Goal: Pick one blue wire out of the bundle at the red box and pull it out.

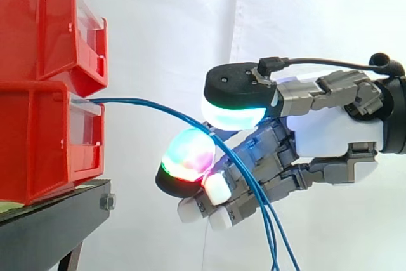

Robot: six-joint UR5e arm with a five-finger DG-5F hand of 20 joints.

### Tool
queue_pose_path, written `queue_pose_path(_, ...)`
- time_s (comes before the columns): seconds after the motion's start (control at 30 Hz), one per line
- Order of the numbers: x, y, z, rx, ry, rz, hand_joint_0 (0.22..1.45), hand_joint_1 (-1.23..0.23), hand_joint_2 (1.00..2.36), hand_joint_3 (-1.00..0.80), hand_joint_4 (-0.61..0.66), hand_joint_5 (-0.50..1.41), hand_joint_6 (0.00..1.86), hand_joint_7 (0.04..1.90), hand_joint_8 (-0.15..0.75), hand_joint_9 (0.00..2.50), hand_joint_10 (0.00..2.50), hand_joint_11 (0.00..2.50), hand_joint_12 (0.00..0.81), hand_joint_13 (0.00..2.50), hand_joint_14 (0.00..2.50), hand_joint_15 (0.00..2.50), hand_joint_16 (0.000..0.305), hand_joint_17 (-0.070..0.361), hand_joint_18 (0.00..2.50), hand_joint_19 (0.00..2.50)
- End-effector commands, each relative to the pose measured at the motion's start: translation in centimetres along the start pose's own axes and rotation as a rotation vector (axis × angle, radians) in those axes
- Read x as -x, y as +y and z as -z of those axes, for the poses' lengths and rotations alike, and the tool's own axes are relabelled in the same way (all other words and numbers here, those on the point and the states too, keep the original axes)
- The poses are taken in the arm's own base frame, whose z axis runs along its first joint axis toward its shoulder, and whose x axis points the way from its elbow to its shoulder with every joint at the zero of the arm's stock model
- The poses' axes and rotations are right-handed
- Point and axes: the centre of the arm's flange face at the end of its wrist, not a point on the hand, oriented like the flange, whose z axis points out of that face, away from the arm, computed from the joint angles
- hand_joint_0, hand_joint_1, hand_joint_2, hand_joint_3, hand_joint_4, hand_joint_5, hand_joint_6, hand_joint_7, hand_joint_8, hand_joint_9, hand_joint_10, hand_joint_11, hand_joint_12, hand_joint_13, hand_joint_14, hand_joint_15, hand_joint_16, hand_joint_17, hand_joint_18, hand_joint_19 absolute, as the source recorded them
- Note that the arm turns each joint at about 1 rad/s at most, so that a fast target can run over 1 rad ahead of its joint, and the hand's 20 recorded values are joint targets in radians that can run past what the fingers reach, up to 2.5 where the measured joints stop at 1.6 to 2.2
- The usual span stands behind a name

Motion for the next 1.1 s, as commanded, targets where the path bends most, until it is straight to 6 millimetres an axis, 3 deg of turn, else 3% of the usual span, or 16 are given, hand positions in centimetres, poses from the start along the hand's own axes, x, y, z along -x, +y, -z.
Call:
queue_pose_path(0.0, 0.0, 0.2, 0.0, 0.000, 0.000, 0.002, 0.54, -0.64, 1.01, -0.28, 0.26, -0.12, 0.72, 0.89, 0.275, 0.87, 0.02, 0.45, 0.380, 0.49, 0.01, 0.30, 0.062, 0.140, 0.32, 0.47)
queue_pose_path(1.07, 1.6, -0.5, 0.0, -0.028, -0.012, 0.062, 0.58, -0.70, 1.01, -0.21, 0.26, -0.11, 0.67, 0.95, 0.286, 0.88, 0.02, 0.45, 0.392, 0.51, 0.01, 0.30, 0.066, 0.148, 0.35, 0.46)
